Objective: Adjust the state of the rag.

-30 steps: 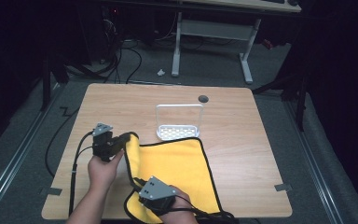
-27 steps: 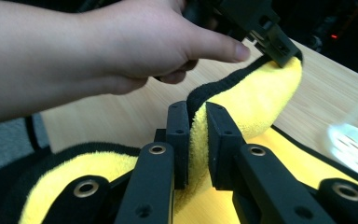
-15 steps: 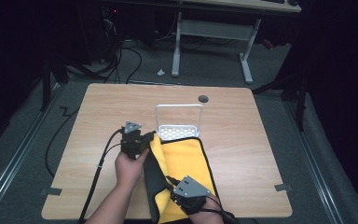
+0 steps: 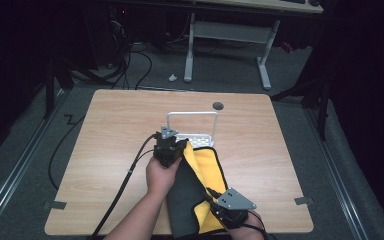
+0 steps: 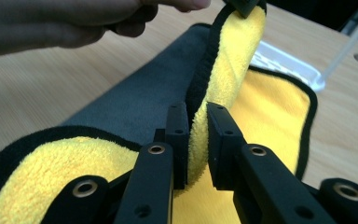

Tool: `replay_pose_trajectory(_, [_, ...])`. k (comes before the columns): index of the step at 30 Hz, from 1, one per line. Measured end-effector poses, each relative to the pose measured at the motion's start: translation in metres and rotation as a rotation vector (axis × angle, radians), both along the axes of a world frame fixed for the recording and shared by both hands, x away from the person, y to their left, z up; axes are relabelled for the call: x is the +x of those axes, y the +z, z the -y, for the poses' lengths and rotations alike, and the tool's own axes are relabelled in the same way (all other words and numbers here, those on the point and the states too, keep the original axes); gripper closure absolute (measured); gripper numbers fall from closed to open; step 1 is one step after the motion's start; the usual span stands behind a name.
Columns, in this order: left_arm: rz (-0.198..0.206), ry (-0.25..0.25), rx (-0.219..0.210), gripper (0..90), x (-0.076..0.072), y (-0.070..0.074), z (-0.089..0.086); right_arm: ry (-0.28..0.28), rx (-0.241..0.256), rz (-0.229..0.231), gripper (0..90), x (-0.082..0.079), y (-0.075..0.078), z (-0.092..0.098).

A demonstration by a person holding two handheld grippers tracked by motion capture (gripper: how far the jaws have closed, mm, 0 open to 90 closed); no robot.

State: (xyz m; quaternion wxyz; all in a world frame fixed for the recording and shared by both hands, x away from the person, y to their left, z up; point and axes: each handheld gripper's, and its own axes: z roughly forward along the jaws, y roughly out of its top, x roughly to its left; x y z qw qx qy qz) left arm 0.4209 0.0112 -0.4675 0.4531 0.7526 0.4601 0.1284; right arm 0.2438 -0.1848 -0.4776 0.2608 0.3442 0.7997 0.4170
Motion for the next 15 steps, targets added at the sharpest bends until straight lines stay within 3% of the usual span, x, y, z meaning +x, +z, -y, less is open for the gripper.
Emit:
replay_pose_trajectory(6, [-0.039, -0.020, 0.027, 84.2, 0.003, -0.013, 0.023, -0.028, -0.020, -0.024, 80.0, -0.004, -0.009, 0.013])
replay_pose_trajectory(15, [-0.049, -0.026, 0.021, 82.5, 0.004, -0.019, 0.038, -0.050, -0.026, -0.064, 78.1, -0.003, -0.021, 0.026])
